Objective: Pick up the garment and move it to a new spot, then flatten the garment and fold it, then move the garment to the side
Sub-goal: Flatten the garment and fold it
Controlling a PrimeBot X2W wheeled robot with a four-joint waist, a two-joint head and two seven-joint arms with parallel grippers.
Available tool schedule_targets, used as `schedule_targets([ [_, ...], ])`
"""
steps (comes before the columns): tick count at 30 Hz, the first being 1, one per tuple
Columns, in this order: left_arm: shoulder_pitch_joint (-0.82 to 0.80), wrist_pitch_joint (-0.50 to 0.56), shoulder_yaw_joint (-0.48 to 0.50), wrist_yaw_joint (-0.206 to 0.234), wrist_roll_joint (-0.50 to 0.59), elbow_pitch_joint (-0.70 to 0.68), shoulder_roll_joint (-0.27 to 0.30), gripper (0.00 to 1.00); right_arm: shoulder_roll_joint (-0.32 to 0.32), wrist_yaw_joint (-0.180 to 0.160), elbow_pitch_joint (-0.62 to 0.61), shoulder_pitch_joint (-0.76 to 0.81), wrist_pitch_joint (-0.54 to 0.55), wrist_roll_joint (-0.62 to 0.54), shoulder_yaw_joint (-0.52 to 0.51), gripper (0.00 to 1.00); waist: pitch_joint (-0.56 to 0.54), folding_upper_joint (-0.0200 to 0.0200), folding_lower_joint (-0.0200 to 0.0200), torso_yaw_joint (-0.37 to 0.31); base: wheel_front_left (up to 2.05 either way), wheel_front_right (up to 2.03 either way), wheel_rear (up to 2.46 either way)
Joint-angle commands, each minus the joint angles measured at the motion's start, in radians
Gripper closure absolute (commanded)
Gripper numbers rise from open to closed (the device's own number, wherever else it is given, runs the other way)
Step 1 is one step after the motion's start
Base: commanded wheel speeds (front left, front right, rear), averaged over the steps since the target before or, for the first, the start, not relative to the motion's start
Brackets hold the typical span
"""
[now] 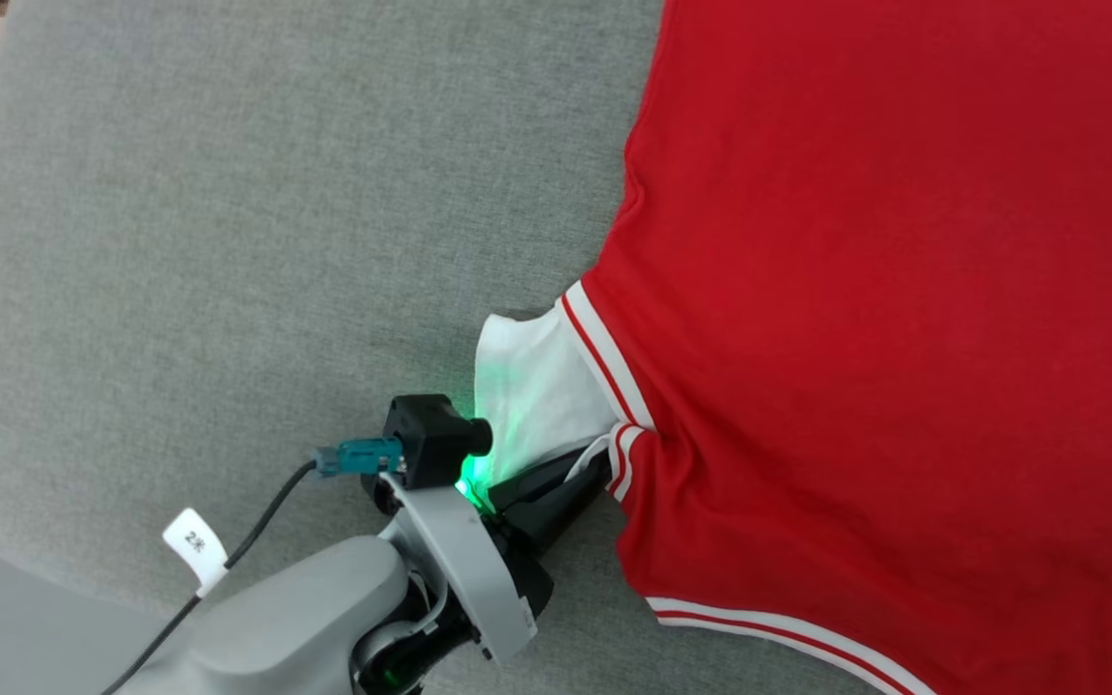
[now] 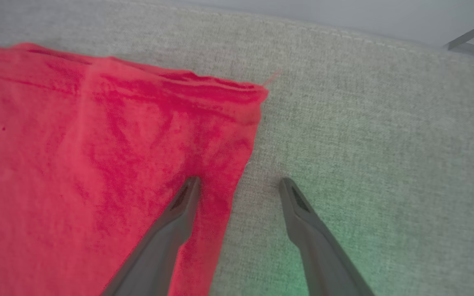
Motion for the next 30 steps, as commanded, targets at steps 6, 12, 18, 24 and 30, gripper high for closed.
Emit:
schedule_targets([
  [6,0.031,0.032,-0.023,0.025,-0.031,0.161,-0.017,1.0,0.039,-0.001,0.051,0.002,-0.002,-0.013,0.008,1.0,0.004,0.0,0.0,0.002,0.0,0.0,0.0],
  [12,0.061,0.013,0.004,0.022,-0.04,0.165,0.002,1.0,0.019,-0.002,0.04,0.016,-0.039,0.024,0.013,1.0,-0.059,0.0,0.0,-0.021,0.0,0.0,0.0],
  [18,0.128,0.003,0.04,0.02,-0.038,0.148,0.046,1.0,-0.043,-0.002,-0.107,0.133,-0.053,0.101,0.111,1.0,-0.163,0.0,0.0,-0.066,0.0,0.0,0.0],
  [24,0.196,0.0,0.09,0.032,-0.028,0.099,0.084,1.0,-0.183,-0.002,-0.365,0.335,-0.034,0.243,0.222,1.0,-0.253,0.0,0.0,-0.13,0.0,0.0,0.0],
  [30,0.254,-0.005,0.135,0.061,-0.02,0.041,0.125,1.0,-0.32,-0.002,-0.625,0.604,-0.072,0.352,0.248,1.0,-0.312,0.0,0.0,-0.187,0.0,0.0,0.0],
])
